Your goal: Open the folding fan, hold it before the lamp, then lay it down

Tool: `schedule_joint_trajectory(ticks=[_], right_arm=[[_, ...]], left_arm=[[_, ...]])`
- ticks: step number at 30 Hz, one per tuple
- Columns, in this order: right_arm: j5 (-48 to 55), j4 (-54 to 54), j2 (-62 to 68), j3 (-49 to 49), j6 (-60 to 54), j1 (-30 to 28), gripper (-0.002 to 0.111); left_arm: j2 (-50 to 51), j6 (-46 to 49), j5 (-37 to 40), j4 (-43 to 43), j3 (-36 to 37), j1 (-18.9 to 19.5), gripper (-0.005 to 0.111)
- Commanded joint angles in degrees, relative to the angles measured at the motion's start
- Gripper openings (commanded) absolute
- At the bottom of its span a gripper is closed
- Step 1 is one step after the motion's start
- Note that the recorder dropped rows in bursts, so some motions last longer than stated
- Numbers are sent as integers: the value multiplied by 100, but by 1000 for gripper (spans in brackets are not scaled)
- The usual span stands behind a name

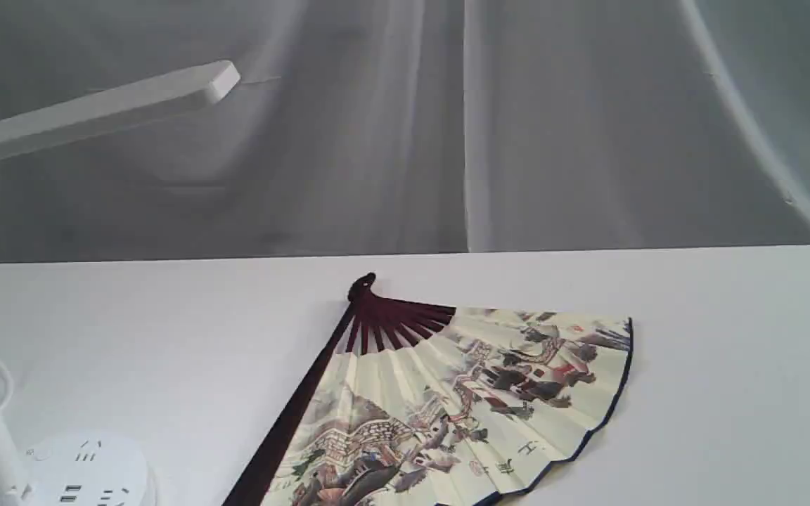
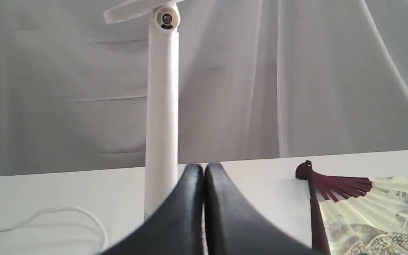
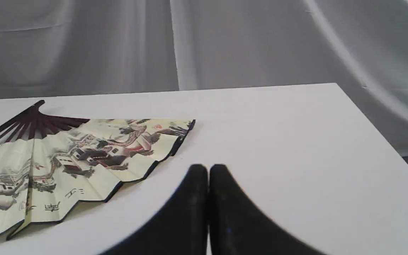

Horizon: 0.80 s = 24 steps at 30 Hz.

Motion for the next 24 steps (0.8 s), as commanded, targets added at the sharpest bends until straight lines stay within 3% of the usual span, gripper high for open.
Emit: schedule_joint_trajectory(ticks=[1, 24], right_arm=[[-71, 0, -20, 22, -6, 19, 0], [-71, 0, -20, 22, -6, 19, 0]], left_arm=[[-19, 68, 239, 15, 27, -17, 0], [-19, 41, 528, -29, 27, 53, 0]])
